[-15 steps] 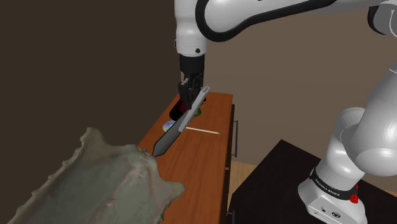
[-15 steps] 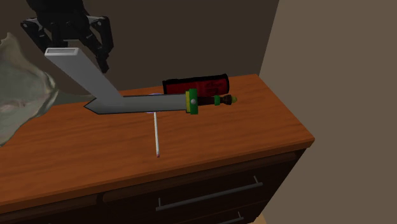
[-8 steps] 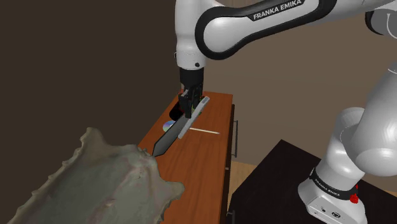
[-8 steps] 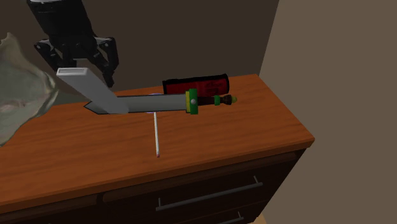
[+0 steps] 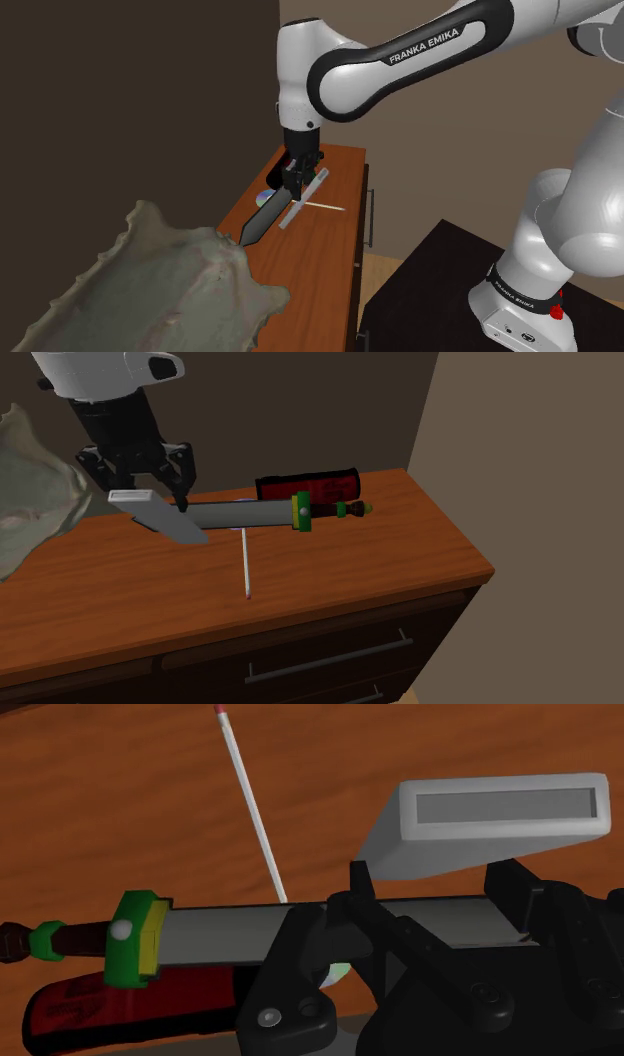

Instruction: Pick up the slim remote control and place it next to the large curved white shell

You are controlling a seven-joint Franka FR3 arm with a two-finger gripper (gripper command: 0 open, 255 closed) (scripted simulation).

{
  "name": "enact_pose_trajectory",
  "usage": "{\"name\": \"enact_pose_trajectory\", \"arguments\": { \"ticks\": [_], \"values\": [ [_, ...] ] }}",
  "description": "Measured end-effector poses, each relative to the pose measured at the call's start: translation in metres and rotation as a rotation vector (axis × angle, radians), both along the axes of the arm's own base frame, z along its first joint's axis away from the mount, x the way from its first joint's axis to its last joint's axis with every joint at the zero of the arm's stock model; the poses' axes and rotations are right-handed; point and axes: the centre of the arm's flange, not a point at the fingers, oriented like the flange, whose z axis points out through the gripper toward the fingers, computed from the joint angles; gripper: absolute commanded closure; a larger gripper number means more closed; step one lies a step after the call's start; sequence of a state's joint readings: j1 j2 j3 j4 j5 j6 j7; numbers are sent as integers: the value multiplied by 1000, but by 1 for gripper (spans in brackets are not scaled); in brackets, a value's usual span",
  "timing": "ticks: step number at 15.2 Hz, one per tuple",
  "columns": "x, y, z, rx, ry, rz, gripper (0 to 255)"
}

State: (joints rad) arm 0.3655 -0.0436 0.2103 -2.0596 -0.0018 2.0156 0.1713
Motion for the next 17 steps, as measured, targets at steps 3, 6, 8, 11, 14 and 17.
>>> {"name": "enact_pose_trajectory", "arguments": {
  "ticks": [3,6,8,11,14,17],
  "values": [
    [0,0,-13,2,-4,-1,255],
    [0,0,-29,3,-5,2,255],
    [2,0,-39,2,-5,-1,255],
    [0,0,-56,1,-3,0,255],
    [1,0,-72,0,-2,0,255],
    [1,0,-90,0,-1,0,255]
  ]
}}
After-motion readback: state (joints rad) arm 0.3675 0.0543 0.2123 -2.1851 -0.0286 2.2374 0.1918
